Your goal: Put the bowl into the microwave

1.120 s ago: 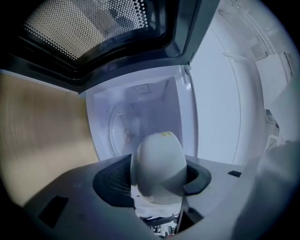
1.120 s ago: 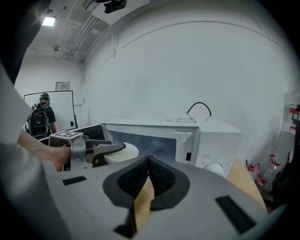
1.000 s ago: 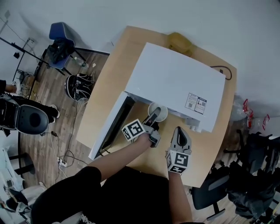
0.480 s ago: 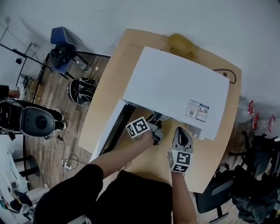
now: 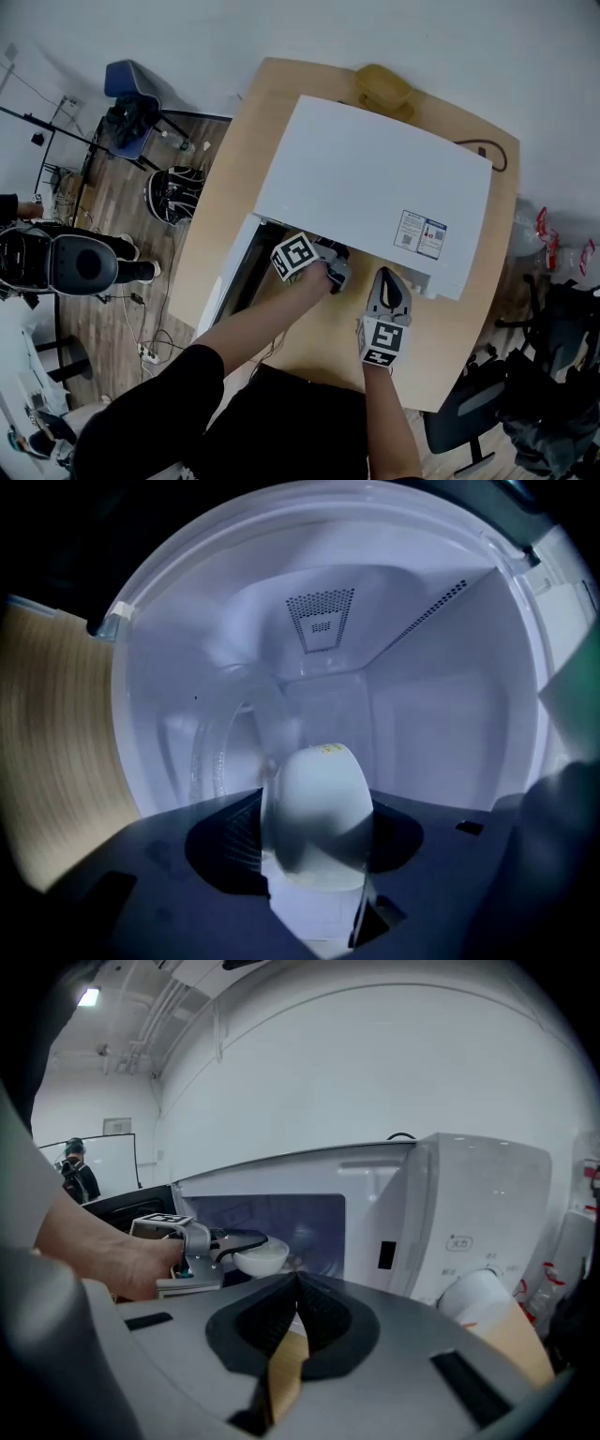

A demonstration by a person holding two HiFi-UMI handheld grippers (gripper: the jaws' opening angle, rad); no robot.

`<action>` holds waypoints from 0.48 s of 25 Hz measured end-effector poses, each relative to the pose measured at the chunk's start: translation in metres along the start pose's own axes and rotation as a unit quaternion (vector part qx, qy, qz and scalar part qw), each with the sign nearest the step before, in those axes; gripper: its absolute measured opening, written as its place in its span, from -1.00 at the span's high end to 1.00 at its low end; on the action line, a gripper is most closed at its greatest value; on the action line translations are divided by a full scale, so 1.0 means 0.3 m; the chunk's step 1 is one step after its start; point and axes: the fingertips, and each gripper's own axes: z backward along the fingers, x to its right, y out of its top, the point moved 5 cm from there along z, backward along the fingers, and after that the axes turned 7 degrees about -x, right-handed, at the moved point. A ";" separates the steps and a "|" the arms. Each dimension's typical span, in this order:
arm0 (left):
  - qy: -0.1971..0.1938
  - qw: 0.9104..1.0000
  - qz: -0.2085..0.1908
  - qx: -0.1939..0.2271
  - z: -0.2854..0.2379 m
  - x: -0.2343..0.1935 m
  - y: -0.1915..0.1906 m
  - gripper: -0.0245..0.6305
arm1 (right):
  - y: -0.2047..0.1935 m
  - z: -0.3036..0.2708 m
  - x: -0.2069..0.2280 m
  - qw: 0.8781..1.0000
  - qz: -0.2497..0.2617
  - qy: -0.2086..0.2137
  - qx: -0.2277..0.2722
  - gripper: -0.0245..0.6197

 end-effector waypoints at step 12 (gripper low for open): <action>0.051 0.998 0.026 0.027 -0.039 -0.002 0.032 0.21 | -0.012 0.018 -0.017 1.000 -0.005 0.007 0.014 0.74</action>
